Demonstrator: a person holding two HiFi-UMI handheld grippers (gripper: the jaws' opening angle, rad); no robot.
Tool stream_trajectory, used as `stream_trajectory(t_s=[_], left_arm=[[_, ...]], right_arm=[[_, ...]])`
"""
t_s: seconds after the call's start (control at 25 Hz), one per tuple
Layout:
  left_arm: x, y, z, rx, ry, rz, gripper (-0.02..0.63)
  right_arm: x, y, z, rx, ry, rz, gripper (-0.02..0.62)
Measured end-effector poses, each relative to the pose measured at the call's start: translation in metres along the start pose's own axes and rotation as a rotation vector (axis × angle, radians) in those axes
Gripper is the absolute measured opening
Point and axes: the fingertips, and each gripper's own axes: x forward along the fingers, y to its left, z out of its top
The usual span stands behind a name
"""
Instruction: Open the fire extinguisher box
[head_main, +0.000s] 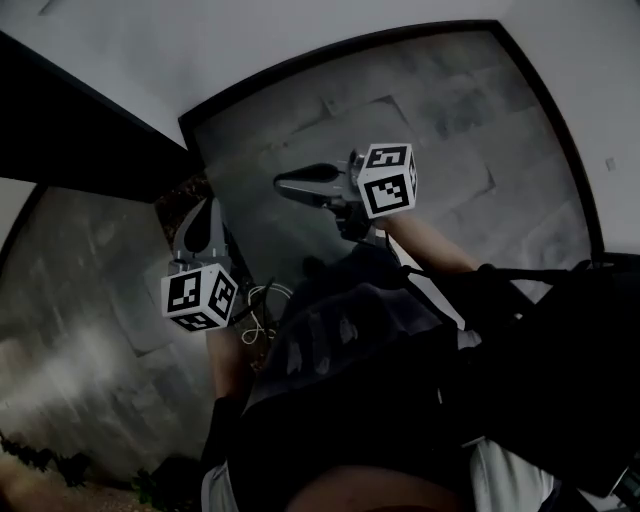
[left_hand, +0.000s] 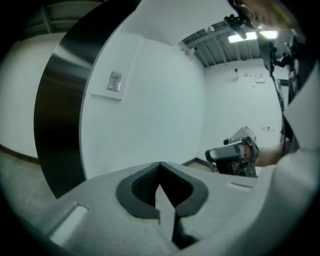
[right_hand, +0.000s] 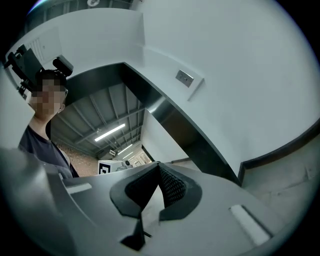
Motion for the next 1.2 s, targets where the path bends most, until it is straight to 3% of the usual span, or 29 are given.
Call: stream_trajectory(t_s=[0.12, 0.36, 0.56, 0.84, 0.96, 1.04, 1.12, 1.2], left_arm=[[0.001, -0.001, -0.001, 0.020, -0.004, 0.008, 0.002], [0.015, 0.074, 0.010, 0.008, 0.035, 0.032, 0.003], [0.013, 0.062, -0.006, 0.067, 0.088, 0.106, 0.003], [0.056, 0.163, 0.022, -0.016, 0.158, 0.257, 0.003], [0.066, 0.160, 0.013, 0.073, 0.210, 0.303, 0.003], [0.070, 0.145, 0.016, 0.152, 0.241, 0.274, 0.003], [0.064, 0.135, 0.031, 0.140, 0.226, 0.248, 0.003], [0.058, 0.139, 0.031, 0.072, 0.204, 0.277, 0.003]], right_arm=[[0.006, -0.004, -0.002, 0.006, 0.019, 0.011, 0.000], [0.089, -0.046, 0.015, 0.126, 0.113, 0.028, 0.000], [0.089, -0.049, 0.006, 0.091, 0.161, 0.118, 0.000], [0.196, -0.106, 0.060, 0.141, 0.289, 0.293, 0.000], [0.198, -0.108, 0.063, 0.125, 0.326, 0.358, 0.000], [0.190, -0.096, 0.068, 0.120, 0.339, 0.393, 0.000], [0.188, -0.082, 0.072, 0.125, 0.347, 0.445, 0.000], [0.193, -0.083, 0.070, 0.127, 0.374, 0.483, 0.000]])
